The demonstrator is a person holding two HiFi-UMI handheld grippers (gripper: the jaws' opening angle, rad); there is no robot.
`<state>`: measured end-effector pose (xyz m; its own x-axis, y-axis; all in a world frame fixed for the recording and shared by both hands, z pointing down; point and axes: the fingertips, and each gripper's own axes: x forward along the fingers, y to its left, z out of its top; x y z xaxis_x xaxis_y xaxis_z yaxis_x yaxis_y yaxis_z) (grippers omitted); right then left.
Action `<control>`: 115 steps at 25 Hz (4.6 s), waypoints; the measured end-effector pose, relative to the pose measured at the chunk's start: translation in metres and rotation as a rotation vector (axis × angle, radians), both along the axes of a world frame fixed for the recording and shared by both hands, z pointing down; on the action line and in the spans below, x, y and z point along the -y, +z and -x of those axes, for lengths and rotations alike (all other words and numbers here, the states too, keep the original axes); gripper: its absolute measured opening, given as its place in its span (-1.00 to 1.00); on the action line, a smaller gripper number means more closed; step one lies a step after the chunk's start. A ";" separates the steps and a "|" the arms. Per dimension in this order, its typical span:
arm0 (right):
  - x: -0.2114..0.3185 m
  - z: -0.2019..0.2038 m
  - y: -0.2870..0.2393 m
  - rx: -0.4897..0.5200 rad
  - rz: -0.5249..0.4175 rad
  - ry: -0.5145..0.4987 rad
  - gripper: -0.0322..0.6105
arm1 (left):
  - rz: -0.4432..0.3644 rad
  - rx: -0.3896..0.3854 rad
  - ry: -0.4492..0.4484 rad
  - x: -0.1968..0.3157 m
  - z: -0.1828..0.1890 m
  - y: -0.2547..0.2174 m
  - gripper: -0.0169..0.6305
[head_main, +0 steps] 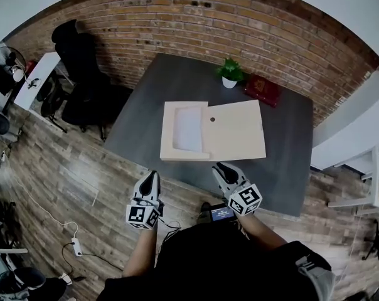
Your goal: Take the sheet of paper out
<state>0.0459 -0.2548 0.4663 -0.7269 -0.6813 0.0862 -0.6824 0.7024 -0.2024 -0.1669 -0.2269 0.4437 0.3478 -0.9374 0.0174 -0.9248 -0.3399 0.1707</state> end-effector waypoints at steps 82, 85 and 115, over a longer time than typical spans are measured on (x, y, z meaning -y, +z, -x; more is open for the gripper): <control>0.239 -0.071 0.226 -0.441 0.772 0.510 -0.88 | 0.128 0.032 0.558 0.312 0.001 0.142 -0.96; 0.233 -0.093 0.215 -0.449 0.759 0.559 -0.88 | 0.117 0.040 0.575 0.307 -0.001 0.137 -0.96; 0.122 -0.130 -0.049 -0.294 -0.031 0.797 -0.88 | -0.163 0.078 0.537 0.224 -0.026 -0.020 -0.96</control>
